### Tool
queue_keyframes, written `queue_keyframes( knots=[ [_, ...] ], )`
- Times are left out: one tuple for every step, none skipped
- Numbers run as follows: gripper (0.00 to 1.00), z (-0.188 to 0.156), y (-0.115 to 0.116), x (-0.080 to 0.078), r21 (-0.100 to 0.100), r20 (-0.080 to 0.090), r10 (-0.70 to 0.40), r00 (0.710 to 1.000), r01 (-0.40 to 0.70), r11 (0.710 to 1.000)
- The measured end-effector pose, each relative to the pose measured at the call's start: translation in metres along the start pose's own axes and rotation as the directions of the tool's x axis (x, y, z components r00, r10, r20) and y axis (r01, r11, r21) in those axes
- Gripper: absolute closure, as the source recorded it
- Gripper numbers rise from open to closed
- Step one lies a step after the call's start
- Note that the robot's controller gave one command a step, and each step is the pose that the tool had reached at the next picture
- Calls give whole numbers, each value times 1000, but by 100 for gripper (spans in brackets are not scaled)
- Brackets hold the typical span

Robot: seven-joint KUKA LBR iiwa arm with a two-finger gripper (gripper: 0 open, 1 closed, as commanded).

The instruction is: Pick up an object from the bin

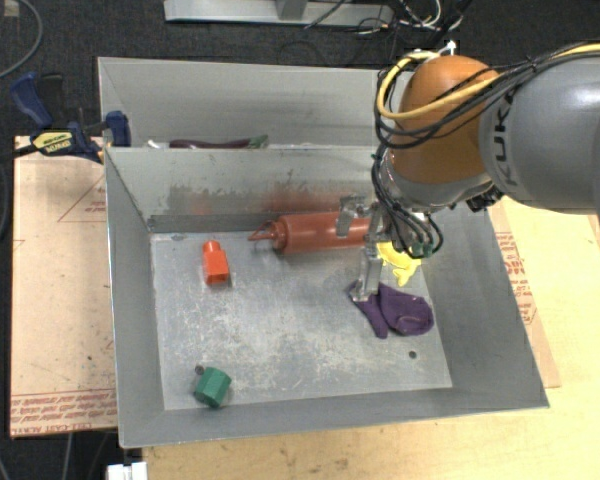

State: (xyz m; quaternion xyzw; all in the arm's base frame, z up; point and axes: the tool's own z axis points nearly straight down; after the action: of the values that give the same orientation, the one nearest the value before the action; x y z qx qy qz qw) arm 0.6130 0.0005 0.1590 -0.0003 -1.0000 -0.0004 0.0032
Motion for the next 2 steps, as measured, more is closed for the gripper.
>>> queue_keyframes(
  knots=[
    [0,-5,0,-2,0,8,0,1000,0,1000],
    [0,6,-19,-17,-1,10,-44,999,44,999]
  ],
)
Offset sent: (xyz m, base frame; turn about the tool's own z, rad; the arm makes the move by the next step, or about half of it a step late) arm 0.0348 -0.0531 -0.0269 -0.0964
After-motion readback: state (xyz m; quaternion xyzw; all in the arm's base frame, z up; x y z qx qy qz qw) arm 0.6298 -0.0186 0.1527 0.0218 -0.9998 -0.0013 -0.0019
